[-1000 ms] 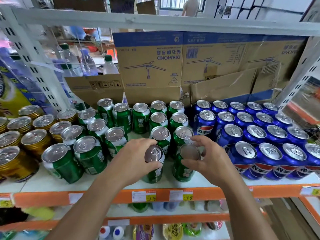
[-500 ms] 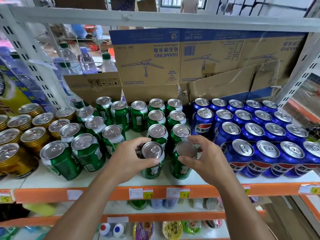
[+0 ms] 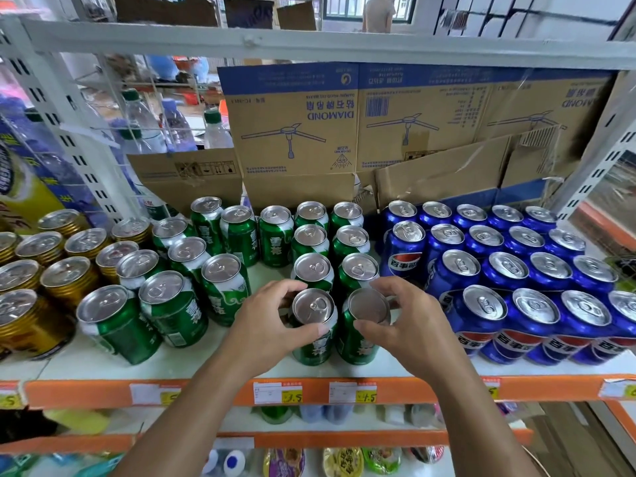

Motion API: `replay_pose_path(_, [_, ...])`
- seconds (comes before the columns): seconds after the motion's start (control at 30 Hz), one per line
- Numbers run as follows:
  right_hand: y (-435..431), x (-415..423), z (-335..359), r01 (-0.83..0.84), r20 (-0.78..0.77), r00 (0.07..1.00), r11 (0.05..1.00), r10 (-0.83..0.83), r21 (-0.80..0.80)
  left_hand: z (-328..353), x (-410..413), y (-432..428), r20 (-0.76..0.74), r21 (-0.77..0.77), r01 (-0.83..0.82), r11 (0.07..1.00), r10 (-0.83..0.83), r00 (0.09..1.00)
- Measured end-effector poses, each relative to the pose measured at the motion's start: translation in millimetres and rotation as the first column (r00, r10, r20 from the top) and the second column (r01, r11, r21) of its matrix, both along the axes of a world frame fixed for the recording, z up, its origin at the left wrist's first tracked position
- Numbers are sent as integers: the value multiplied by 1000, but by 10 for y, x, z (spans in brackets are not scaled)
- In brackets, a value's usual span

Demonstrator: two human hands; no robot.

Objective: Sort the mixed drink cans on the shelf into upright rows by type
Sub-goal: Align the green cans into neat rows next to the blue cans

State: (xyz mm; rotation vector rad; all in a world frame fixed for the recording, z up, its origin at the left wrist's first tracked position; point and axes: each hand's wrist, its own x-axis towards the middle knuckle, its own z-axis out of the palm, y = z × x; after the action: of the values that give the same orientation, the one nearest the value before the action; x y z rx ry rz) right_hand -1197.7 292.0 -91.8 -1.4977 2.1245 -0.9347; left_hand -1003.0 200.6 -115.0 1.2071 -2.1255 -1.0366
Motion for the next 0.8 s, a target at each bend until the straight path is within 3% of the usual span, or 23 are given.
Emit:
replay_pose_path(0.17, [-116, 74, 16, -9, -159, 987, 999, 1, -48, -12, 24, -32, 21, 42, 19, 999, -20, 1000])
replay_pose_path(0.3, [-308, 178, 64, -66, -238, 971, 987, 30, -144, 100, 40, -84, 121, 43, 87, 995, -92, 988])
replay_pose_path(0.37, [-424, 223, 138, -108, -288, 955, 988, 72, -110, 214, 116, -143, 167, -20, 82, 996, -78, 983])
replay_pose_path(0.47, [-614, 272, 271, -195, -340, 924, 980, 173, -30, 442, 300, -278, 204, -236, -26, 971, 76, 976])
replay_pose_path(0.53, [-786, 329, 344, -260, -346, 906, 966, 242, -6, 550, 424, -430, 327, -342, -48, 939, 167, 930])
replay_pose_path(0.63, [-1128, 437, 371, -304, -403, 859, 948, 316, 95, 624, 556, -670, 598, -307, 45, 950, 156, 786])
replay_pose_path(0.8, [-1782, 630, 403, -313, -438, 821, 930, 366, 191, 598, 625, -948, 724, -202, 212, 956, 0, 690])
